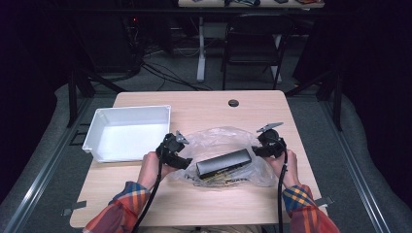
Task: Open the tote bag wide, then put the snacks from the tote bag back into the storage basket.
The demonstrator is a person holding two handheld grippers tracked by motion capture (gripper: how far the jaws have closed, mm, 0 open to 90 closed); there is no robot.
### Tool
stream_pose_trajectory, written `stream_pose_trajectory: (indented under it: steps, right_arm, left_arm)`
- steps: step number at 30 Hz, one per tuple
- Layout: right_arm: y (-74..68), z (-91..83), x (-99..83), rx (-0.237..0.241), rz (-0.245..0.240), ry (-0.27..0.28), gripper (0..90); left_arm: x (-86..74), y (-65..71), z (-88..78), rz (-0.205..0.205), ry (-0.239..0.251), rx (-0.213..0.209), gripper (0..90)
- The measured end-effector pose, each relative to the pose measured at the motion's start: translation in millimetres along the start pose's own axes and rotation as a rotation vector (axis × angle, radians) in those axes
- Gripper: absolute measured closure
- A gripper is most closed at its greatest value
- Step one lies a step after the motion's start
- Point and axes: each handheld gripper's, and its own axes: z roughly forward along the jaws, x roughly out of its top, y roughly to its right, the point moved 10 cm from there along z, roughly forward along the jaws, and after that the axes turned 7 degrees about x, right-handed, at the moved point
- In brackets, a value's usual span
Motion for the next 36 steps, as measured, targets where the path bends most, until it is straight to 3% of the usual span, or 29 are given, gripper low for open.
stream_pose_trajectory:
  steps: [2, 7, 10, 19, 21, 25, 36]
  right_arm:
    - [0.8, -6.6, 3.1, -0.002, 0.015, 0.019, 41.9]
    - [2.4, -21.2, 7.3, 0.01, 0.034, 0.069, 31.6]
    - [3.8, -34.4, 5.3, 0.03, 0.047, 0.082, 18.5]
    - [12.1, -57.4, -10.6, 0.063, 0.091, 0.101, 9.2]
    - [12.4, -57.6, -14.2, 0.067, 0.094, 0.096, 8.5]
    - [11.2, -56.5, -30.2, 0.104, 0.07, 0.076, 4.7]
    - [14.3, -53.2, -53.7, 0.112, 0.078, 0.02, 3.6]
  left_arm:
    - [0.1, -2.1, -8.9, 0.002, 0.018, -0.008, 22.2]
    - [0.4, -9.4, -22.9, -0.014, 0.049, -0.011, 16.3]
    - [1.3, -8.1, -26.1, -0.005, 0.054, -0.029, 15.1]
    - [5.6, 10.7, -27.7, 0.072, 0.05, -0.07, 14.4]
    - [7.3, 13.8, -28.6, 0.101, 0.054, -0.077, 14.5]
    - [7.8, 17.0, -27.4, 0.109, 0.034, -0.081, 14.6]
    - [18.0, 36.0, -21.6, 0.193, -0.04, -0.127, 14.9]
